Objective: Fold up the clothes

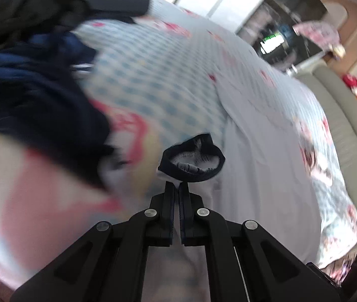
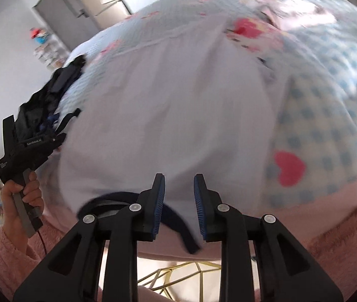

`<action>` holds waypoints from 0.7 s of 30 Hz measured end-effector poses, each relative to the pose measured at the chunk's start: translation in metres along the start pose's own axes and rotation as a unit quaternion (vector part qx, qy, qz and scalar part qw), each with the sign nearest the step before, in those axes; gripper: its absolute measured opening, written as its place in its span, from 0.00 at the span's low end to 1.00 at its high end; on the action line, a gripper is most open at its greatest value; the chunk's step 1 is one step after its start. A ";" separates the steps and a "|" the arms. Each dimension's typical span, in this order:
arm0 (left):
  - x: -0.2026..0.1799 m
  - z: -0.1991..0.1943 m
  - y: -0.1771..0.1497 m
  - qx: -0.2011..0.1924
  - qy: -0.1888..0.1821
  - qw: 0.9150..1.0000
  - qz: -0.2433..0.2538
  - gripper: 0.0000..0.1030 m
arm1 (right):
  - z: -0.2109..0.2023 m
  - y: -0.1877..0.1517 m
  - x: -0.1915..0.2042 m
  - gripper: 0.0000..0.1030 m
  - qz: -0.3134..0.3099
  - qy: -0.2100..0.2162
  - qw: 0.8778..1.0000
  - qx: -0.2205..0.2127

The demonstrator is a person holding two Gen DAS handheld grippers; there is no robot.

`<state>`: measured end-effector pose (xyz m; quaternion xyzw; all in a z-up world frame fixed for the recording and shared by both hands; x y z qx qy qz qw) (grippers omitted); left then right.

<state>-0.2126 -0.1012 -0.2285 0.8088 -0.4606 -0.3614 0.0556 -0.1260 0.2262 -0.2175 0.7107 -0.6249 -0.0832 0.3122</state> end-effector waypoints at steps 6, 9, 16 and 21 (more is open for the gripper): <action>0.036 -0.022 0.007 -0.027 0.010 0.999 -0.037 0.03 | 0.033 0.039 0.084 0.24 -0.120 0.036 0.992 0.007; 0.042 -0.029 0.009 -0.042 0.009 0.999 -0.034 0.03 | 0.060 0.051 0.126 0.24 -0.153 0.056 0.986 0.022; 0.070 -0.025 0.004 -0.003 -0.043 0.998 -0.056 0.07 | 0.130 0.053 0.146 0.24 -0.194 -0.027 0.978 0.073; 0.059 -0.052 0.017 -0.039 -0.059 0.997 -0.011 0.12 | 0.116 0.065 0.118 0.25 -0.144 -0.044 0.986 0.068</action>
Point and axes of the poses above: each gripper's, at about its wrist camera, not at the fingertips, and z roughly the way its jaws point, x to its left, y to its top, the point moved 9 cm from there along z, roughly the way its jaws point, and after that the axes turned 9 degrees about -z, right-handed, at the moved point
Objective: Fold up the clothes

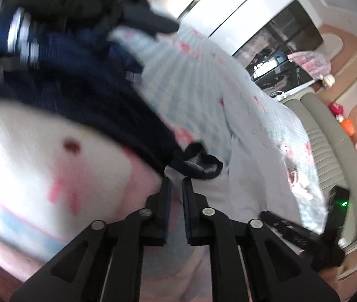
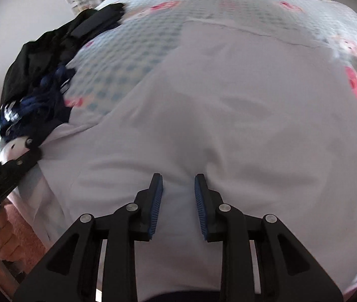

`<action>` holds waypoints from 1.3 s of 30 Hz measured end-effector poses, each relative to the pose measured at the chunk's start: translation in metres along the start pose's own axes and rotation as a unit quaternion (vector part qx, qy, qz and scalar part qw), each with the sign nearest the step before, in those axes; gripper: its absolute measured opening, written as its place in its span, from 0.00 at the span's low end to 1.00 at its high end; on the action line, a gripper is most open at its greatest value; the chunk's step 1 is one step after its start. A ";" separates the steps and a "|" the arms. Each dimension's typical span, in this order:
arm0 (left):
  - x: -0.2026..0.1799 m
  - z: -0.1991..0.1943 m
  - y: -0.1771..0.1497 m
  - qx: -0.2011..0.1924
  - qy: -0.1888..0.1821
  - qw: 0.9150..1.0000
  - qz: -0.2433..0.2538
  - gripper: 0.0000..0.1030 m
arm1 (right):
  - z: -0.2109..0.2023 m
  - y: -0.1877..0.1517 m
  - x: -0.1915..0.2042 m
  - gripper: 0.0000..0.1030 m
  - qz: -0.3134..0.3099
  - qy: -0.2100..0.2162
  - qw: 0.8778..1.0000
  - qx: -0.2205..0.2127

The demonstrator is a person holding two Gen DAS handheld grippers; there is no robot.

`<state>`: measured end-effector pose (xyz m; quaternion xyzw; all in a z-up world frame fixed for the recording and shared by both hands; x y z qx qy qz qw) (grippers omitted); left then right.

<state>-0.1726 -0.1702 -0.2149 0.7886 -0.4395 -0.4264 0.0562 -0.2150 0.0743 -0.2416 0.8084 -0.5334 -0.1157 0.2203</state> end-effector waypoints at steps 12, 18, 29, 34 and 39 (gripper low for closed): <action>-0.040 0.064 0.011 0.119 -0.011 0.990 0.081 0.15 | 0.022 0.050 0.085 0.28 -0.062 0.083 0.995 -0.012; -0.028 0.064 -0.007 0.154 -0.014 0.984 0.084 0.15 | 0.049 0.027 0.077 0.28 -0.043 0.074 0.996 0.018; -0.055 0.056 -0.019 0.190 -0.076 0.969 0.140 0.49 | 0.014 0.024 0.056 0.29 -0.027 0.063 0.997 -0.019; -0.058 0.067 -0.030 0.205 -0.064 0.966 0.145 0.49 | 0.013 0.033 0.052 0.32 -0.023 0.056 0.998 -0.022; -0.067 0.077 -0.018 0.170 -0.096 0.974 0.113 0.23 | 0.020 0.034 0.063 0.33 -0.030 0.064 0.997 -0.019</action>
Point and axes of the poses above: each gripper's, at about its wrist camera, not at the fingertips, and z roughly the way its jaws point, x to its left, y to its top, the point moved 9 cm from there along z, roughly the way its jaws point, and after that the axes turned 9 degrees about -z, right-handed, at the moved point
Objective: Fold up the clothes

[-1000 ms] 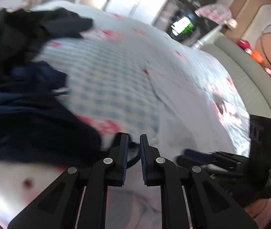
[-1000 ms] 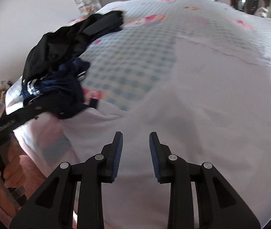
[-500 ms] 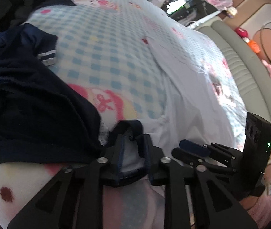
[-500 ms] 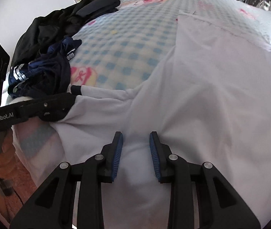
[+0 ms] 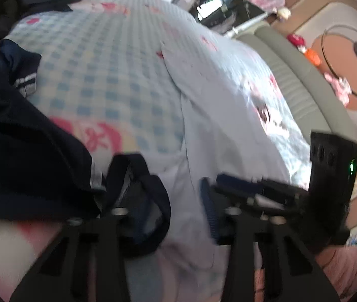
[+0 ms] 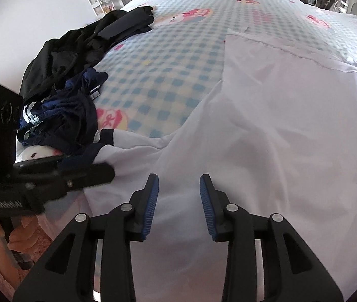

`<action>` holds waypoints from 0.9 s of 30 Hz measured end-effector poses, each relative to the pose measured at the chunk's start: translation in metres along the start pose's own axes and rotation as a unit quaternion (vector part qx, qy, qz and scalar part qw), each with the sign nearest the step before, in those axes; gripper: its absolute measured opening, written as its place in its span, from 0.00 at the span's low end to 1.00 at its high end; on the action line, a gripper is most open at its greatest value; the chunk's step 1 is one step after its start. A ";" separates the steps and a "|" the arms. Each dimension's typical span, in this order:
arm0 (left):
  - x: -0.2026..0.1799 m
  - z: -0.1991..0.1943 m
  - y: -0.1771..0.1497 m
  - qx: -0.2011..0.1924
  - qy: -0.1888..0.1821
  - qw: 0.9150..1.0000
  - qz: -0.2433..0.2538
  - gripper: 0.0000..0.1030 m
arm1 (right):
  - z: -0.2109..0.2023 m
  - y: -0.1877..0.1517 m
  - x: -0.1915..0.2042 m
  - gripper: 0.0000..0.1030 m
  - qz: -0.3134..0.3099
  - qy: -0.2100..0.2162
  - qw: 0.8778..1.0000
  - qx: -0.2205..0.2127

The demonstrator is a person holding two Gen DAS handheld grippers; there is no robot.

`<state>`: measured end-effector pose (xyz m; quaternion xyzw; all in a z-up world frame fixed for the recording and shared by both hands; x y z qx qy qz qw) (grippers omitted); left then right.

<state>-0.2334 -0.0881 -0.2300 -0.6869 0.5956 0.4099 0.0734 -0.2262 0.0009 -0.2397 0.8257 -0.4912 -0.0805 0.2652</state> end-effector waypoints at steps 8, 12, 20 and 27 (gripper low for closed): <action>0.007 0.009 0.021 -0.046 -0.024 0.998 -0.043 0.04 | 0.007 0.010 0.015 0.40 -0.037 -0.015 0.999 0.000; 0.019 -0.019 0.041 -0.110 -0.041 0.989 -0.084 0.04 | 0.002 0.016 0.008 0.42 -0.033 -0.029 0.999 -0.014; 0.052 -0.014 0.035 -0.091 0.003 0.987 -0.130 0.13 | 0.044 0.009 -0.023 0.54 -0.013 -0.079 0.997 0.019; 0.055 -0.068 0.031 -0.126 0.031 0.985 -0.116 0.41 | 0.019 0.014 -0.018 0.54 0.009 -0.060 0.998 -0.021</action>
Point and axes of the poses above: each gripper's, at about its wrist camera, not at the fingertips, and z roughly the way its jaws point, x to its left, y to its top, the point moved 9 cm from there along z, roughly the way its jaws point, and after that the axes turned 9 degrees about -z, right-handed, at the moved point
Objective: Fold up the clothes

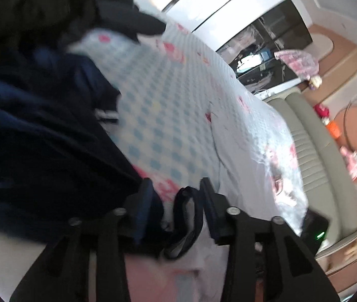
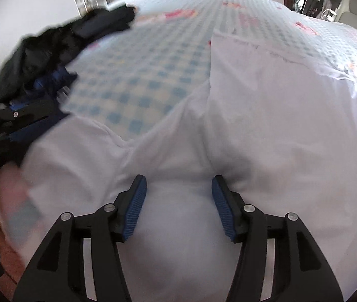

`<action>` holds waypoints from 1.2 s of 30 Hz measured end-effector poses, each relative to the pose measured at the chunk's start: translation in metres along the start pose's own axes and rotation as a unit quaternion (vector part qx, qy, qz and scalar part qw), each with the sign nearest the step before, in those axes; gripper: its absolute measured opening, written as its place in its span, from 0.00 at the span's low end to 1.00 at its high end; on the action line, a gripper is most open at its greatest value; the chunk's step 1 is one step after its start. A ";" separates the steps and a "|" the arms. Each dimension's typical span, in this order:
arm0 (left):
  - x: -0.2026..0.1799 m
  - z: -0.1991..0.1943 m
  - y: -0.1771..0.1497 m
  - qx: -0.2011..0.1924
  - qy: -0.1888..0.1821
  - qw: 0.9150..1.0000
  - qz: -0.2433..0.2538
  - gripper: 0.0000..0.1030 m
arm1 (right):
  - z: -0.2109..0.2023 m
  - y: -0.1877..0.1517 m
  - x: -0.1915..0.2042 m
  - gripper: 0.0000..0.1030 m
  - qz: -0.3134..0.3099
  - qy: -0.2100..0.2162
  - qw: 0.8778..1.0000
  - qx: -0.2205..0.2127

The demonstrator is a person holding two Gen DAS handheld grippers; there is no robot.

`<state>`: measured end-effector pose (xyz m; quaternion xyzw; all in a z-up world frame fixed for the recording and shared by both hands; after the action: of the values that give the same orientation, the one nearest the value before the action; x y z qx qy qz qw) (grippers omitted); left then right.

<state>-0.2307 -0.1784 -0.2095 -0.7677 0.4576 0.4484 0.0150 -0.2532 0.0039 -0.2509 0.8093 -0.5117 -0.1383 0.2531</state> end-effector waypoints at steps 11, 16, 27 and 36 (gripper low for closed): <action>0.000 0.011 -0.046 0.041 0.066 0.995 0.067 0.38 | -0.025 -0.036 0.058 0.54 -0.063 0.038 0.997 0.010; 0.005 0.007 -0.048 0.026 0.095 0.993 0.072 0.05 | -0.029 -0.034 0.054 0.54 -0.062 0.015 0.998 0.005; 0.023 -0.029 -0.017 -0.053 0.145 0.986 0.068 0.06 | -0.031 -0.035 0.034 0.56 -0.055 -0.027 0.998 0.009; -0.062 -0.019 -0.045 -0.039 -0.005 0.986 0.162 0.10 | -0.073 -0.034 -0.036 0.56 0.047 -0.033 0.998 -0.020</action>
<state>-0.1966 -0.1179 -0.1725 -0.6810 0.5585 0.4658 -0.0855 -0.2079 0.0673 -0.2100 0.7740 -0.5545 -0.1631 0.2586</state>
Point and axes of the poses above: each gripper's, at about its wrist camera, not at the fingertips, and z roughly the way its jaws point, x to its left, y to its top, the point moved 9 cm from there along z, roughly the way its jaws point, and after that the axes turned 9 degrees about -z, right-handed, at the moved point
